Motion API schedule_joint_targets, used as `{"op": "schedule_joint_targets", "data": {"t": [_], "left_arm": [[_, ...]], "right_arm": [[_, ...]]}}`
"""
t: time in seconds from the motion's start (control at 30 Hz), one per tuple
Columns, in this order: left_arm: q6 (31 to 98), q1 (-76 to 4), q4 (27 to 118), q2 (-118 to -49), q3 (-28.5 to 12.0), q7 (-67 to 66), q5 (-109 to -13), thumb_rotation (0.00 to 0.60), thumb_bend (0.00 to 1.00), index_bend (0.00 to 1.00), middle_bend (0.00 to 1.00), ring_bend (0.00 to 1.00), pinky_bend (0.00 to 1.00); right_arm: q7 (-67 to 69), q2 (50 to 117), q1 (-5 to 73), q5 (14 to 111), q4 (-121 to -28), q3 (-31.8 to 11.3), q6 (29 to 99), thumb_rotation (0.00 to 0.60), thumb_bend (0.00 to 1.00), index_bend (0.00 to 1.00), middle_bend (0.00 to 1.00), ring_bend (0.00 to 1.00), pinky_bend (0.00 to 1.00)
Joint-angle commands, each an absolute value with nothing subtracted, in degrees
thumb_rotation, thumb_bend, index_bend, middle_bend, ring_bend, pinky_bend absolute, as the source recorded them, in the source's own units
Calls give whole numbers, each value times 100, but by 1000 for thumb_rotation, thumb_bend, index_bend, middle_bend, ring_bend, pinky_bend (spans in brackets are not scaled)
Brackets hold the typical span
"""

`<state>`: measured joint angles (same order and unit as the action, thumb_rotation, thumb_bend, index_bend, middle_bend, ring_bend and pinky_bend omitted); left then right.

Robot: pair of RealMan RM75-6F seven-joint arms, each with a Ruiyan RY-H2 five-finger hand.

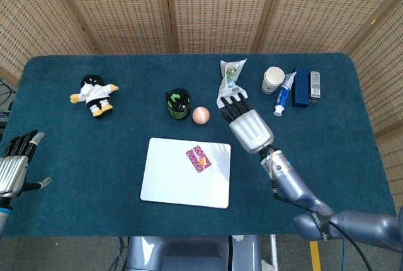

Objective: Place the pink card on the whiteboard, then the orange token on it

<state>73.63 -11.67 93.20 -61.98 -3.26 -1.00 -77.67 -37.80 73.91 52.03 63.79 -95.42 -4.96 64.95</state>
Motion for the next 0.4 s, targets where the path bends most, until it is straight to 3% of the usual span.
{"op": "schedule_joint_targets", "data": {"t": [0.03, 0.23, 0.4], "left_arm": [[7473, -1126, 9331, -6211, -289, -126, -7885, 600, 0, 0, 0, 0, 0], [7680, -1044, 9278, -6223, -252, -77, -8063, 600, 0, 0, 0, 0, 0], [7842, -962, 9243, -6195, -245, 22, -8138, 600, 0, 0, 0, 0, 0]], "right_arm": [[-2120, 6367, 4118, 7573, -9237, -30, 7529, 600, 0, 6, 0, 0, 0], [-386, 6387, 2817, 8280, -8268, 408, 8775, 600, 0, 0, 0, 0, 0], [449, 6687, 2104, 8117, -7843, 534, 8973, 600, 0, 0, 0, 0, 0]]}}
